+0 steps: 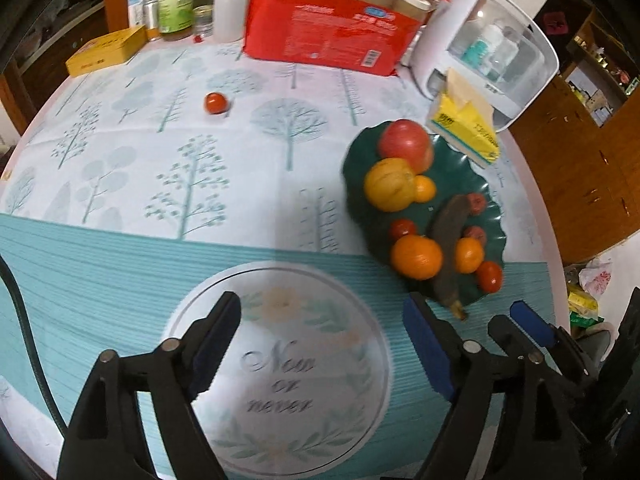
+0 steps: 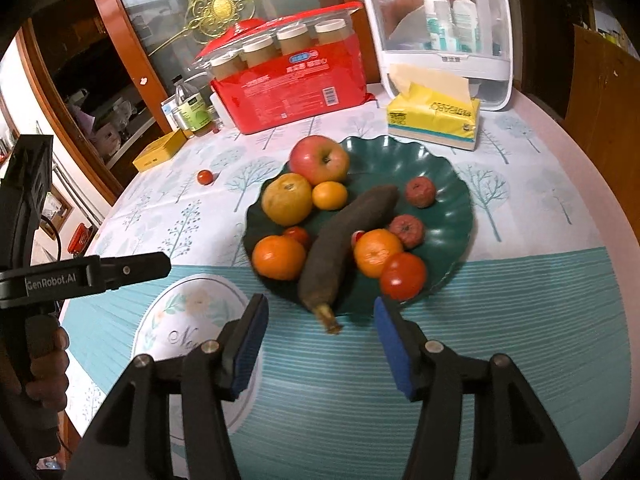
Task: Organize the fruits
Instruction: 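Move the open left tool toward the last red cherry tomato on the cloth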
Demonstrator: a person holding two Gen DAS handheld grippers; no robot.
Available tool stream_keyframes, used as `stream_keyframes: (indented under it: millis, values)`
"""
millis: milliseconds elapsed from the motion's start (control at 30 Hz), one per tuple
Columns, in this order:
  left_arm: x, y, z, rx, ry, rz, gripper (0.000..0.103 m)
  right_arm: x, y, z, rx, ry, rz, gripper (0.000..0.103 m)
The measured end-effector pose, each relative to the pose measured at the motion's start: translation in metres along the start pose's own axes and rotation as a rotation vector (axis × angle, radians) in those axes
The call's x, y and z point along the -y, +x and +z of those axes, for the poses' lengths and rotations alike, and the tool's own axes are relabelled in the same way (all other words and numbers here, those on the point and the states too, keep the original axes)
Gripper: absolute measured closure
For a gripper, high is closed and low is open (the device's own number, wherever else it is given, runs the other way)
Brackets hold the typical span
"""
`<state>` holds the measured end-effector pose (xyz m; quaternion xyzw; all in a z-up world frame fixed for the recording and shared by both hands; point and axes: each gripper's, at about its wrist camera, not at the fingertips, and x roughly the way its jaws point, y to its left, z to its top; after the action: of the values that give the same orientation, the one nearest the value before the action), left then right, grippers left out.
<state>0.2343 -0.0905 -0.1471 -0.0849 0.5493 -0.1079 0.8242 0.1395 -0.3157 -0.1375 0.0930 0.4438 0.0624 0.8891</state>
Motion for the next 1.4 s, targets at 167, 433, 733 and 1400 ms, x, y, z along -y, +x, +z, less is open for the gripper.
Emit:
stream_keyframes:
  millis: [167,433,733,1400]
  values:
    - [-0.027,-0.008,0.002,-0.023,0.000,0.012,0.016,-0.025,0.007,-0.001,-0.014,0.000,-0.012,0.042]
    - [-0.066,-0.018,0.026,-0.020,0.024,0.061,0.015,-0.067,0.023,0.005,-0.010,-0.008,-0.024,0.040]
    - [-0.101,-0.011,0.079,-0.002,0.060,0.077,0.015,-0.105,0.053,0.030,0.005,-0.042,-0.074,0.036]
    - [-0.117,0.065,0.198,0.103,0.144,0.026,0.015,-0.145,0.132,0.110,0.058,-0.171,-0.204,0.035]
